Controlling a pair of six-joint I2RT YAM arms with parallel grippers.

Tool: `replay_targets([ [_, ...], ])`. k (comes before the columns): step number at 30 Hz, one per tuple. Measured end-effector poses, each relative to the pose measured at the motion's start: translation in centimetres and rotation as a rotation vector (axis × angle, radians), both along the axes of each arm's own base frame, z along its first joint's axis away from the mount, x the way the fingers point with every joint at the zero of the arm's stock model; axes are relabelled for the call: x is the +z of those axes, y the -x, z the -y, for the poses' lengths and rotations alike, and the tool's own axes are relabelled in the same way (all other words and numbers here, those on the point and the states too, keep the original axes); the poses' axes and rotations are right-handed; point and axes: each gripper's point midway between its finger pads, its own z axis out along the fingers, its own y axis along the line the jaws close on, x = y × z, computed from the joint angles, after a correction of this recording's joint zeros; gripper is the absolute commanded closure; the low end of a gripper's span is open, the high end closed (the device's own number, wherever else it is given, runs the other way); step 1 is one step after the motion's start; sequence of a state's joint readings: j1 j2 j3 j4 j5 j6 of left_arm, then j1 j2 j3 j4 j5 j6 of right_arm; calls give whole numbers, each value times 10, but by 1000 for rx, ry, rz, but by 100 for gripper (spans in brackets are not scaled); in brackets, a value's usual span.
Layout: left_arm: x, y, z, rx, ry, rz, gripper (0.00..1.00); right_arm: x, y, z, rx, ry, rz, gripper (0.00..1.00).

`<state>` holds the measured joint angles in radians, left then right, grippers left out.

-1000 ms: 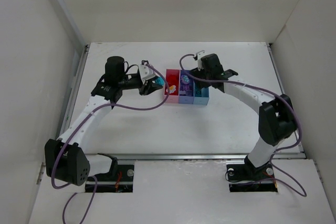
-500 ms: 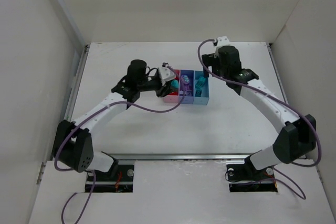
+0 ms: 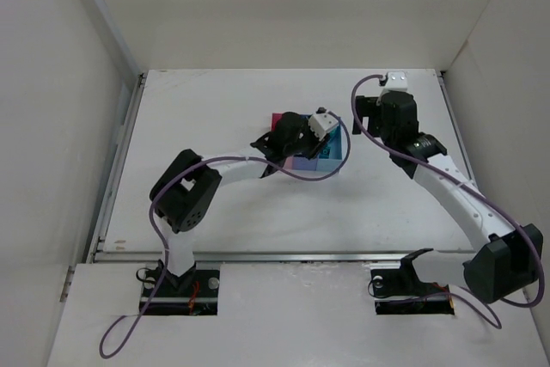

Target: Sort the legos into containers by color

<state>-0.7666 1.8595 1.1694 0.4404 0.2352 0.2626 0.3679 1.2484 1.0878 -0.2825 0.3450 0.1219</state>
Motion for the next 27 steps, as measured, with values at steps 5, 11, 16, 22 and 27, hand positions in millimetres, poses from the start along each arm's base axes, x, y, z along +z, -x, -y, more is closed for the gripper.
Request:
replay_targets([
  [5,11,-19,20,35,63,44,79,-4,7,7,-19,5,2,3],
  [11,7,-26,23,71,76,47,31,-3,7,14,-32,24,5,2],
  [16,5,-25,25,63,85,32,0,3,8,19,-34,42,16,0],
  [22,7,-25,25,66,88,35,0,14,11,25,-49,47,49,0],
  [27,14,-47,-3,220,37,42,0,22,13,40,-110,43,72,0],
])
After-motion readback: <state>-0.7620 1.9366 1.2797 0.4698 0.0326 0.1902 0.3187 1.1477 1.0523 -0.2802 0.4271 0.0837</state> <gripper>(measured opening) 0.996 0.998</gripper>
